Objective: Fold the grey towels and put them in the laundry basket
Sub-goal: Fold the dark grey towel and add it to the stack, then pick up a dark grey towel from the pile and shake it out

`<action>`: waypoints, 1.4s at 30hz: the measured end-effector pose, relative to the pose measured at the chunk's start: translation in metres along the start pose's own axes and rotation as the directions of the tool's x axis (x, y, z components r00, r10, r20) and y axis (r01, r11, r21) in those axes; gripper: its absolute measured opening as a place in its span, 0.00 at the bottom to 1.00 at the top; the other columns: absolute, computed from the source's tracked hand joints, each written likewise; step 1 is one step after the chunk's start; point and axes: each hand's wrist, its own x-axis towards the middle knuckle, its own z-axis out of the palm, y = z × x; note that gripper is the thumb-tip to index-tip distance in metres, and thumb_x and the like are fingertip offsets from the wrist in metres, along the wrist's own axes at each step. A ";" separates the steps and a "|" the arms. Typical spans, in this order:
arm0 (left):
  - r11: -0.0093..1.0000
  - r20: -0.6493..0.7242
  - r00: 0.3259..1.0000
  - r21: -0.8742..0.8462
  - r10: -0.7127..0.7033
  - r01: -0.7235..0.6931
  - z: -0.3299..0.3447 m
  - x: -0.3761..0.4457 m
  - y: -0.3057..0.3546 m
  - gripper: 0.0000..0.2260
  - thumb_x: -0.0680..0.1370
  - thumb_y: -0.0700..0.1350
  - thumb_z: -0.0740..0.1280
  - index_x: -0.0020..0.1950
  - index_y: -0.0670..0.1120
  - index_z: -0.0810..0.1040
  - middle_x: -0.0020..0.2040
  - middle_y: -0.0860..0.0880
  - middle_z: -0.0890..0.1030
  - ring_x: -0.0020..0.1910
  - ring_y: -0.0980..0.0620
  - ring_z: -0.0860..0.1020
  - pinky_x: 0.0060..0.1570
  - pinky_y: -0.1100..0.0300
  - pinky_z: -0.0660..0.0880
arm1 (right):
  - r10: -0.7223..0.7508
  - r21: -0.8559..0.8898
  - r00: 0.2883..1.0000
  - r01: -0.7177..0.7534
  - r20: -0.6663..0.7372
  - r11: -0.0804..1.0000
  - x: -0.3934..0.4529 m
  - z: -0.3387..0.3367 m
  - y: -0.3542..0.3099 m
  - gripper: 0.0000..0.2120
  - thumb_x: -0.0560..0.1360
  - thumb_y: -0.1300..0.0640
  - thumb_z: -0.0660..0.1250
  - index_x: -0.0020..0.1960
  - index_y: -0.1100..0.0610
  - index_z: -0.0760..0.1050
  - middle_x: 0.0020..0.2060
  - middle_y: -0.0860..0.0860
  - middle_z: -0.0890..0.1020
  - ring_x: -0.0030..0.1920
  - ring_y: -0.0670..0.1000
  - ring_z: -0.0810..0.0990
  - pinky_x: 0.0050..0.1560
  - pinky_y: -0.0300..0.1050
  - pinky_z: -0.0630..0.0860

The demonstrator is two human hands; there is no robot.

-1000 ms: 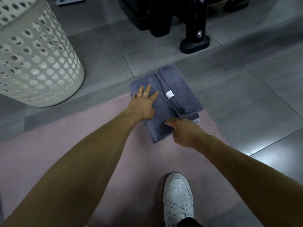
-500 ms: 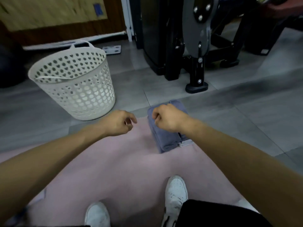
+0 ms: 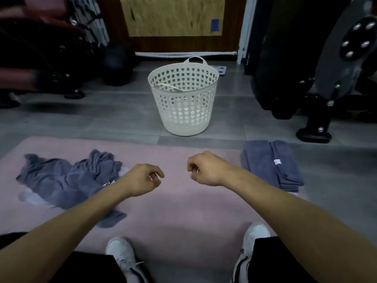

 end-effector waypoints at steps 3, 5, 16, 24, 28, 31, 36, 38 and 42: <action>0.986 0.000 0.992 -0.102 -0.130 0.129 0.019 -0.010 -0.061 0.10 0.76 0.39 0.65 0.44 0.55 0.79 0.45 0.50 0.84 0.40 0.52 0.80 0.40 0.72 0.71 | -0.032 -0.001 0.998 0.032 0.050 0.999 0.037 0.014 -0.022 0.09 0.74 0.58 0.65 0.54 0.52 0.77 0.52 0.51 0.80 0.52 0.52 0.77 0.54 0.47 0.77; 0.968 -0.012 0.978 -0.148 -0.207 0.203 0.033 -0.013 -0.101 0.14 0.76 0.38 0.65 0.40 0.58 0.75 0.45 0.49 0.84 0.41 0.51 0.81 0.41 0.70 0.73 | -0.056 0.002 0.995 0.056 0.080 0.998 0.064 0.028 -0.036 0.09 0.74 0.58 0.64 0.53 0.52 0.77 0.52 0.51 0.79 0.51 0.53 0.77 0.53 0.48 0.77; 0.753 -0.026 0.757 -0.126 -0.653 0.645 0.108 -0.013 -0.260 0.15 0.77 0.47 0.66 0.64 0.55 0.78 0.73 0.41 0.62 0.64 0.38 0.70 0.64 0.50 0.70 | -0.078 -0.035 0.960 0.091 0.271 0.995 0.143 0.121 -0.080 0.09 0.77 0.56 0.60 0.53 0.51 0.76 0.52 0.51 0.78 0.49 0.53 0.78 0.50 0.48 0.77; 0.758 -0.025 0.758 0.012 -0.652 0.652 0.115 0.019 -0.290 0.19 0.78 0.44 0.62 0.69 0.47 0.71 0.68 0.43 0.70 0.63 0.41 0.70 0.59 0.49 0.73 | -0.054 -0.040 0.946 0.070 0.320 0.997 0.166 0.140 -0.080 0.09 0.77 0.56 0.61 0.55 0.51 0.77 0.51 0.50 0.79 0.48 0.51 0.78 0.49 0.46 0.77; 0.858 -0.280 0.812 -0.122 -0.512 0.499 0.085 0.015 -0.273 0.11 0.77 0.40 0.61 0.55 0.45 0.82 0.51 0.41 0.83 0.48 0.40 0.80 0.44 0.53 0.76 | -0.053 -0.020 0.958 0.061 0.282 0.998 0.174 0.132 -0.078 0.07 0.76 0.56 0.61 0.52 0.51 0.76 0.49 0.50 0.79 0.48 0.52 0.78 0.50 0.47 0.78; 0.945 -0.417 0.849 -0.149 -0.326 0.290 0.043 0.010 -0.247 0.12 0.76 0.38 0.64 0.55 0.45 0.84 0.52 0.44 0.84 0.47 0.43 0.81 0.50 0.55 0.77 | -0.050 0.026 0.972 0.045 0.230 0.999 0.177 0.119 -0.081 0.06 0.76 0.56 0.62 0.50 0.51 0.77 0.49 0.49 0.79 0.48 0.52 0.78 0.51 0.49 0.78; 0.968 -0.491 0.847 -0.230 -0.205 0.101 -0.039 -0.003 -0.192 0.10 0.72 0.36 0.67 0.48 0.46 0.86 0.46 0.48 0.86 0.42 0.52 0.82 0.50 0.59 0.77 | -0.063 0.211 0.996 0.048 0.061 0.976 0.171 0.089 -0.084 0.06 0.75 0.57 0.65 0.50 0.53 0.79 0.47 0.49 0.82 0.47 0.51 0.79 0.52 0.46 0.78; 0.943 -0.450 0.866 -0.325 -0.219 0.070 -0.062 -0.014 -0.169 0.10 0.72 0.35 0.69 0.46 0.46 0.86 0.43 0.48 0.86 0.40 0.55 0.82 0.49 0.60 0.77 | -0.066 0.303 0.998 0.068 -0.015 0.951 0.165 0.073 -0.085 0.06 0.74 0.56 0.68 0.50 0.54 0.80 0.44 0.48 0.82 0.44 0.49 0.80 0.49 0.41 0.77; 0.705 -0.392 0.837 -0.709 -0.383 -0.009 -0.090 -0.033 -0.120 0.12 0.74 0.32 0.70 0.47 0.48 0.85 0.41 0.43 0.85 0.37 0.52 0.80 0.48 0.54 0.79 | -0.076 0.484 0.997 0.052 0.030 0.873 0.148 0.044 -0.082 0.15 0.68 0.47 0.76 0.52 0.51 0.81 0.43 0.43 0.82 0.44 0.43 0.81 0.50 0.39 0.77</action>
